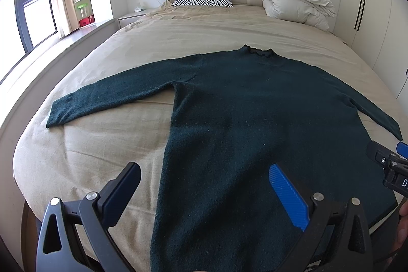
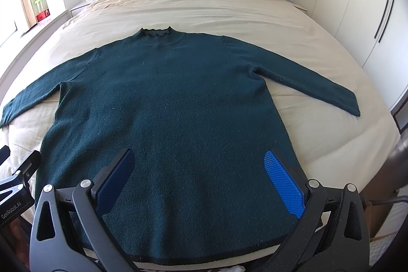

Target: Fold small clothes

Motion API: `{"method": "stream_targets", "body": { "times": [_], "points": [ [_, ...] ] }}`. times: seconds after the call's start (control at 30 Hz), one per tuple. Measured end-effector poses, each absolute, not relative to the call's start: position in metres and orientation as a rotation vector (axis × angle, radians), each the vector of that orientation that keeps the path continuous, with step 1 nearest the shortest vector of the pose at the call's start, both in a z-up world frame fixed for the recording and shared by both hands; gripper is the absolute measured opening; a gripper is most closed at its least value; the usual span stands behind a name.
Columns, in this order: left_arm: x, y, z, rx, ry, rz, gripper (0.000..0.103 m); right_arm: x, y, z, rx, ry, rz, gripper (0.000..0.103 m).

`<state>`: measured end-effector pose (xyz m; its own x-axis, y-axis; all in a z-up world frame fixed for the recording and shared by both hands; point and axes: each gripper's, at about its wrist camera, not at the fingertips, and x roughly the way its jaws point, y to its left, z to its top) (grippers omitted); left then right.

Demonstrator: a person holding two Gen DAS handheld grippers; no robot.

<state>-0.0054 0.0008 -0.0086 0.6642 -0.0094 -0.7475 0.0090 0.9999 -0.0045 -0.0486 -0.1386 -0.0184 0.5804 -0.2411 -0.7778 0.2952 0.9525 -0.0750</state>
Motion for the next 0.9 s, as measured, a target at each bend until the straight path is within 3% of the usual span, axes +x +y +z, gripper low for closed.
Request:
{"method": "stream_targets", "body": {
  "times": [0.9],
  "points": [
    [-0.0049, 0.0023, -0.0116, -0.008, 0.851, -0.014, 0.103, -0.0483, -0.1372, -0.0192, 0.068, 0.903, -0.312, 0.103]
  ]
}}
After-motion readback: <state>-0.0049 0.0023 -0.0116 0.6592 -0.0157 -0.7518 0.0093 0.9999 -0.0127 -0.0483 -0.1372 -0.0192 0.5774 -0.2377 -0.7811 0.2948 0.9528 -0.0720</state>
